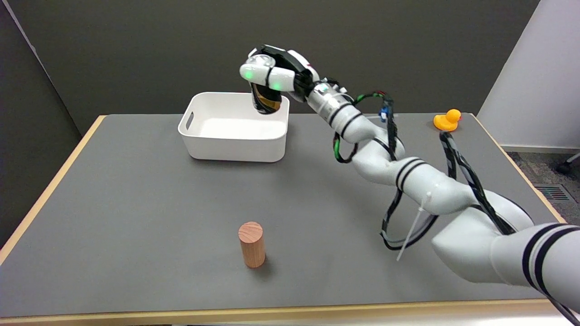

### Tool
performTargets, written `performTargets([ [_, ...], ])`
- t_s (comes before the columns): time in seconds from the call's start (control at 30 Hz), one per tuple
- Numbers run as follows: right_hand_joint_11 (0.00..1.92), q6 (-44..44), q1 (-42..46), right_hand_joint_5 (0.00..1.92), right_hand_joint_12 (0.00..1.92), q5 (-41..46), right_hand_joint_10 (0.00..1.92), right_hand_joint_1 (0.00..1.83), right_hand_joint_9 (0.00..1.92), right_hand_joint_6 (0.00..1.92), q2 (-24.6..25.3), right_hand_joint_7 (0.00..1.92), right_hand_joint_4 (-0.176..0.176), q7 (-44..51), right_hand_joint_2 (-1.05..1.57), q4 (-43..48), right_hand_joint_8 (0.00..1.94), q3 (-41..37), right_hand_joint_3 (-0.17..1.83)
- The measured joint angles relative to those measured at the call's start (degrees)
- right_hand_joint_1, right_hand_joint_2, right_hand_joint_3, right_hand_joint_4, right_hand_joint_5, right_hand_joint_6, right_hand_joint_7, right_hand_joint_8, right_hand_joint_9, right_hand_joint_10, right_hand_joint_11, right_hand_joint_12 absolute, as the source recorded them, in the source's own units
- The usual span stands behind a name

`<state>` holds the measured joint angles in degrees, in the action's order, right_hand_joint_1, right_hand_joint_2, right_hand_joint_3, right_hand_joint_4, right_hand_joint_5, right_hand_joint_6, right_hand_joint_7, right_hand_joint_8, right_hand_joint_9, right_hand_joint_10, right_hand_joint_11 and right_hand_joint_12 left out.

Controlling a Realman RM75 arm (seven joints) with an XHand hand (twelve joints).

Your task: Place the black can into the white box.

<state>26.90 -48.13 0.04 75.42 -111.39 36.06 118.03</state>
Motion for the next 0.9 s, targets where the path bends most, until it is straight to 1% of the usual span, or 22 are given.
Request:
performTargets([
  [0.07, 0.31, -1.5, -1.4, 0.51, 1.92, -0.4, 1.41, 1.17, 0.66, 1.56, 0.8, 0.81, -0.152, 1.1, 1.16, -0.8, 1.5, 0.3, 0.3],
  [0.13, 0.31, -2.9, -2.6, 0.5, 1.92, -0.8, 1.41, 1.16, 0.63, 1.58, 1.4, 0.8, -0.151, 2.6, 1.15, -1.9, 1.52, 0.4, 0.33],
  [0.27, 0.31, -5.7, -5.2, 0.51, 1.92, -1.3, 1.4, 1.17, 0.64, 1.57, 2.8, 0.8, -0.149, 6.4, 1.16, -5.2, 1.5, 0.5, 0.3],
  [0.33, 0.39, -7.0, -6.3, 0.47, 1.85, -1.5, 1.33, 1.15, 0.69, 1.6, 3.5, 0.76, -0.145, 8.2, 1.28, -6.9, 1.55, 0.3, 0.1],
  [0.43, 0.31, -8.6, -7.8, 0.5, 1.89, -1.7, 1.4, 1.16, 0.62, 1.6, 4.3, 0.79, -0.141, 10.5, 1.15, -9.3, 1.52, 0.0, 0.33],
  [0.57, 0.32, -10.2, -9.4, 0.5, 1.87, -2.0, 1.39, 1.16, 0.63, 1.6, 5.1, 0.79, -0.136, 13.4, 1.15, -12.1, 1.51, -0.4, 0.33],
  [0.67, 0.32, -11.1, -10.2, 0.51, 1.86, -2.1, 1.37, 1.16, 0.64, 1.57, 5.6, 0.8, -0.134, 15.3, 1.16, -13.9, 1.48, -0.7, 0.29],
  [0.7, 0.31, -11.3, -10.5, 0.5, 1.83, -2.1, 1.35, 1.18, 0.64, 1.53, 5.7, 0.8, -0.121, 15.9, 1.16, -14.4, 1.48, -0.8, 0.29],
  [0.73, 0.27, -11.4, -10.6, 0.42, 1.68, -2.2, 1.26, 1.23, 0.61, 1.35, 5.8, 0.76, -0.059, 16.3, 1.14, -14.7, 1.48, -0.9, 0.29],
  [0.77, 0.23, -11.6, -10.8, 0.32, 1.5, -2.2, 1.16, 1.29, 0.57, 1.14, 5.9, 0.71, 0.013, 16.8, 1.12, -15.2, 1.47, -0.9, 0.29],
  [0.8, 0.17, -11.8, -10.9, 0.23, 1.3, -2.3, 0.95, 1.01, 0.44, 0.78, 6.0, 0.55, 0.036, 17.3, 0.91, -15.6, 1.01, -1.0, 0.62],
  [0.83, 0.1, -11.9, -11.0, 0.14, 1.09, -2.4, 0.71, 0.66, 0.28, 0.4, 6.1, 0.36, 0.044, 17.7, 0.67, -15.9, 0.46, -1.0, 0.99],
  [0.9, 0.01, -11.9, -11.2, 0.02, 0.79, -2.5, 0.24, 0.49, 0.04, 0.05, 6.2, 0.05, 0.043, 18.4, 0.55, -16.4, 0.06, -1.0, 0.92],
])
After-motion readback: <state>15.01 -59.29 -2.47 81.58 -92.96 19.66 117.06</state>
